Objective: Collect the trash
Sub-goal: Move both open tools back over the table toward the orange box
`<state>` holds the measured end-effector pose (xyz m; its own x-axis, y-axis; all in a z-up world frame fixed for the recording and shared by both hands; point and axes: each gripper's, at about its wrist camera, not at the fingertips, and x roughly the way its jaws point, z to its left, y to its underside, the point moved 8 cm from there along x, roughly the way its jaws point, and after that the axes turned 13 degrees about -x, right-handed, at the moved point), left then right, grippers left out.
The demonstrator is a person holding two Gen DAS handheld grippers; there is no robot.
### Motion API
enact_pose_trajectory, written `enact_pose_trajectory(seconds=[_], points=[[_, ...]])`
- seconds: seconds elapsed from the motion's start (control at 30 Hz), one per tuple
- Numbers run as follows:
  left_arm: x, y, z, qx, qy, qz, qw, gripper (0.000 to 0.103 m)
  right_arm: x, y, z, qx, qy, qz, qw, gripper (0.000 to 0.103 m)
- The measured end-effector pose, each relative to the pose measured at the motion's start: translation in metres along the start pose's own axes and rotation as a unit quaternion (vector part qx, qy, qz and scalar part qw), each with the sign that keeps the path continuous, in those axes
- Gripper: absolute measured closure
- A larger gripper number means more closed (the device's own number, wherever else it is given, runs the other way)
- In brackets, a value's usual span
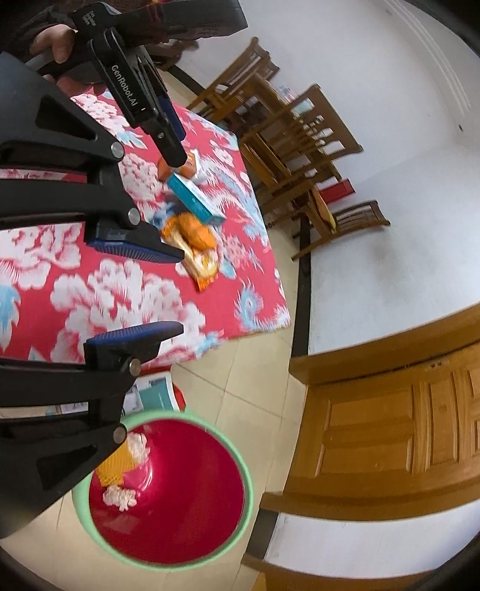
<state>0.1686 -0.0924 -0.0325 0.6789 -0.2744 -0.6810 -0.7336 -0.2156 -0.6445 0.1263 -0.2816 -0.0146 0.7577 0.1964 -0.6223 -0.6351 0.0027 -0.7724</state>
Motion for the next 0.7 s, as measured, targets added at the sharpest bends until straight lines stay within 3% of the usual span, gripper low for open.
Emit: enact_pose_trajectory(seconds=[0.47,0.7], points=[[-0.004,-0.017,0.098,-0.072,-0.063,-0.015,0.9953,0.044,0.044,-0.004,0.058,-0.034,-0.042,0.028,0.998,0.067],[0.011,-0.013,0.107,-0.08,-0.064,0.0,0.9947,0.044,0.063,-0.006,0.076,-0.048,-0.052,0.044,0.997,0.066]])
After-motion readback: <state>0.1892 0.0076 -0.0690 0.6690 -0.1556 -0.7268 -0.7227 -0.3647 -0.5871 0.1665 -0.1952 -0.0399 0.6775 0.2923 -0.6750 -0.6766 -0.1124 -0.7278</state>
